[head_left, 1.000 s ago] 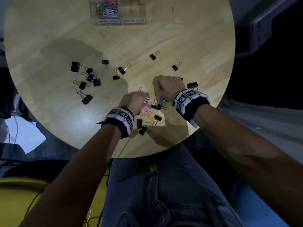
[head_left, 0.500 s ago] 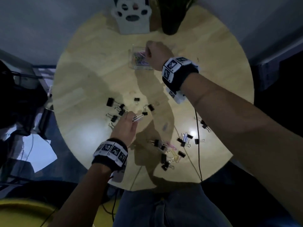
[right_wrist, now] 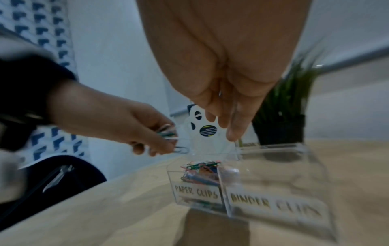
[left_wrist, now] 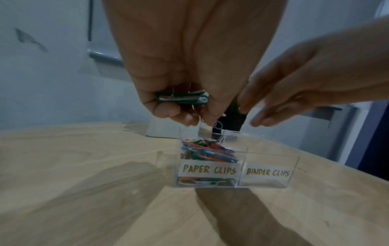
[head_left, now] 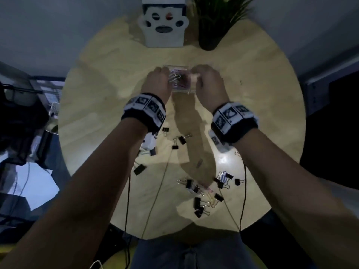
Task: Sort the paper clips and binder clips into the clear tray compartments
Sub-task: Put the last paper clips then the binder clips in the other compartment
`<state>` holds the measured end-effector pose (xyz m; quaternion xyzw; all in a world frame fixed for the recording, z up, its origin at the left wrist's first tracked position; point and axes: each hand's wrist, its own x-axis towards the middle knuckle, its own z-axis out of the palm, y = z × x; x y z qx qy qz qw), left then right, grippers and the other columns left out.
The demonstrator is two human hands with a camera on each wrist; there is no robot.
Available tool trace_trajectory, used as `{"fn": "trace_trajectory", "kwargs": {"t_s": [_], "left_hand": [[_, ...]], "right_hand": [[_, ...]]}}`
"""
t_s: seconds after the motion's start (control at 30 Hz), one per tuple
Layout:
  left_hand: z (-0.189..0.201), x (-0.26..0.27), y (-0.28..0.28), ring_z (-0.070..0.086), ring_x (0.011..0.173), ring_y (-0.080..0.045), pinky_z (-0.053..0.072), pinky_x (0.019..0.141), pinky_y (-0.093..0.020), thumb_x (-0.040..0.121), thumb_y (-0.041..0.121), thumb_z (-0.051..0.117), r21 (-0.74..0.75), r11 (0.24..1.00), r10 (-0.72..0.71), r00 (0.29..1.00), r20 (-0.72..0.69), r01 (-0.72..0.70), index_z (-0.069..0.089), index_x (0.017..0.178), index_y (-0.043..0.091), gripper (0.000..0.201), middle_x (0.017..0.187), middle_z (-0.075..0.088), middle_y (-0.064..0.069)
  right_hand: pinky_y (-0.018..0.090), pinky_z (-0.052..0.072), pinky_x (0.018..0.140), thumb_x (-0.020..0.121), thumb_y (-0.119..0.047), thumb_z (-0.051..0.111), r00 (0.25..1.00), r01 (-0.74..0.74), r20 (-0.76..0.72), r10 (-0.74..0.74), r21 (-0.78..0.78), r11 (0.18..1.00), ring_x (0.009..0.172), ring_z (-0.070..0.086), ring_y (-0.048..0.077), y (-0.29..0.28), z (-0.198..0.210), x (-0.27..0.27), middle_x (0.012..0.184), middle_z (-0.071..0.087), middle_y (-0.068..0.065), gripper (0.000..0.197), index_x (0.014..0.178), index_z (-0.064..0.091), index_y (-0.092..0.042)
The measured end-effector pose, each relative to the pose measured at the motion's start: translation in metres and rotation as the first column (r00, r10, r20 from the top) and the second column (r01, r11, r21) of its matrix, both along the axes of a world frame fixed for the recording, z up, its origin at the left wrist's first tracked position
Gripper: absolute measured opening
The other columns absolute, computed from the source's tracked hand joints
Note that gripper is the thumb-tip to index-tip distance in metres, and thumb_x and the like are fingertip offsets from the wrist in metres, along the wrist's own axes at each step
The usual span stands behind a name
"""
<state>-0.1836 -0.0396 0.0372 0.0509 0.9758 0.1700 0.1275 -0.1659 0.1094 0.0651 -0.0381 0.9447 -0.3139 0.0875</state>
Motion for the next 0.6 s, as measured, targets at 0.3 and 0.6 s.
{"fn": "trace_trajectory", "kwargs": {"t_s": [0.3,0.6], "left_hand": [[-0.012,-0.013,0.023,0.04,0.122,-0.041,0.035,0.104,-0.047,0.088,0.002,0.045,-0.083,0.993,-0.091,0.995,-0.027,0.088,0.041,0.13,-0.001,0.042,0.135,0.042,-0.024],[-0.026,0.139,0.028,0.048,0.106,-0.035,0.04,0.095,-0.044,0.083,-0.002,0.049,0.184,0.963,-0.188,0.98,-0.068,0.197,0.064,0.097,0.008,0.023,0.107,0.061,-0.016]], "right_hand": [[0.023,0.048,0.074,0.085,0.004,0.047,0.967,0.194,0.189,-0.173,-0.098,0.976,0.083,0.063,0.024,0.063,-0.04,0.122,0.098,0.069,0.015,0.026,0.105,0.063,-0.001],[0.035,0.054,0.081,0.088,-0.007,0.048,0.919,0.262,0.28,-0.276,0.087,0.961,0.095,0.065,0.029,0.109,-0.057,0.221,0.107,0.071,0.008,0.025,0.105,0.065,-0.014]]}}
